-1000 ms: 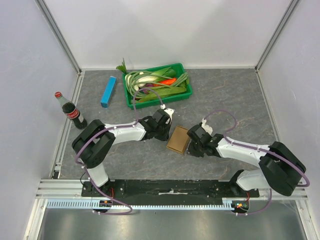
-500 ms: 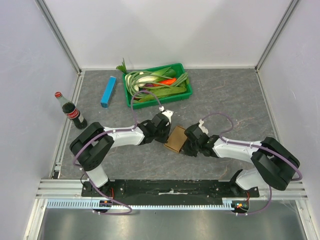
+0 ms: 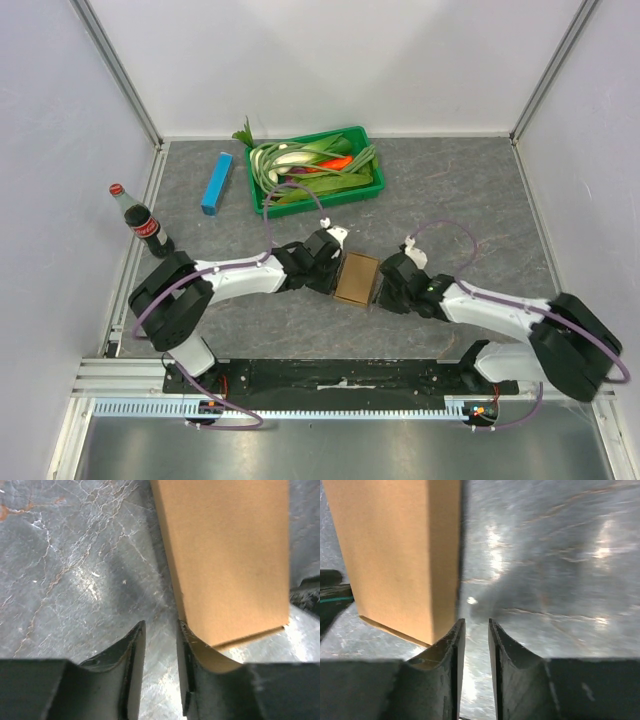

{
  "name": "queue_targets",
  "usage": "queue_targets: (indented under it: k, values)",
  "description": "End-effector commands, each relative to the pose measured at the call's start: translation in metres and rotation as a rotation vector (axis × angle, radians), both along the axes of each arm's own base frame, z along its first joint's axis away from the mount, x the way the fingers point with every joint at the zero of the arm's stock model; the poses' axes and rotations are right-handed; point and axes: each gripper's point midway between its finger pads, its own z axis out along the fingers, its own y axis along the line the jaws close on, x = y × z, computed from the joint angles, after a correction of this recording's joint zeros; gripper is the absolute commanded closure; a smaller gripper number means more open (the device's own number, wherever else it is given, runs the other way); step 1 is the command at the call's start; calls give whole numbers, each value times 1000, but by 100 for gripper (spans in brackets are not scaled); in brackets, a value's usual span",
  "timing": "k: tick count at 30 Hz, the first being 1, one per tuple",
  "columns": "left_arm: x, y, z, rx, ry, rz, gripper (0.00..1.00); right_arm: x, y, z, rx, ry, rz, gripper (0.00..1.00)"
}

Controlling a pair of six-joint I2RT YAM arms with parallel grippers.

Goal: Fold the paper box

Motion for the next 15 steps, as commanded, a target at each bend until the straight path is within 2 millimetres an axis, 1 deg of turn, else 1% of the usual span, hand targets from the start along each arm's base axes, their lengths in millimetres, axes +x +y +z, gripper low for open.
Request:
queue_targets:
  k: [1, 2, 3, 4, 5, 6, 7, 8, 9, 10, 11, 12, 13, 14, 15]
  values:
    - [10, 2, 48, -75, -54, -28, 59, 0, -41, 14, -104, -125, 60, 63]
    - [11, 5, 60, -97, -74, -22, 58, 2, -47, 16, -99, -129, 60, 54]
    - [11, 8, 61, -104, -75, -18, 56, 2, -45, 25, -71, -153, 107, 51]
    - [13, 10, 64, -115, -80, -10, 55, 2, -47, 28, -62, -160, 115, 50]
    - [14, 11, 68, -124, -86, -3, 54, 4, -47, 33, -54, -170, 127, 45]
    - [11, 9, 68, -145, -67, -15, 54, 7, -46, 40, -28, -183, 148, 42]
    - [12, 9, 69, -157, -63, -13, 52, 10, -46, 45, -40, -212, 195, 38]
    - [11, 6, 68, -171, -57, -15, 50, 16, -42, 56, -32, -247, 221, 29]
    - [9, 0, 71, -212, -60, -32, 49, 22, -41, 62, -26, -268, 233, 24]
    - [9, -2, 71, -234, -58, -35, 46, 23, -35, 67, -8, -287, 295, 20]
    - [9, -6, 71, -263, -57, -29, 44, 30, -27, 79, 28, -322, 316, 18]
    - [10, -10, 68, -290, -56, -34, 43, 38, -29, 78, 39, -316, 308, 17]
    - [13, -11, 65, -306, -49, -25, 42, 37, -19, 83, 98, -313, 352, 17]
    - [15, -13, 63, -318, -42, -23, 42, 46, -12, 93, 142, -354, 367, 17]
    - [12, -14, 58, -329, -13, -32, 42, 54, -12, 88, 164, -338, 362, 18]
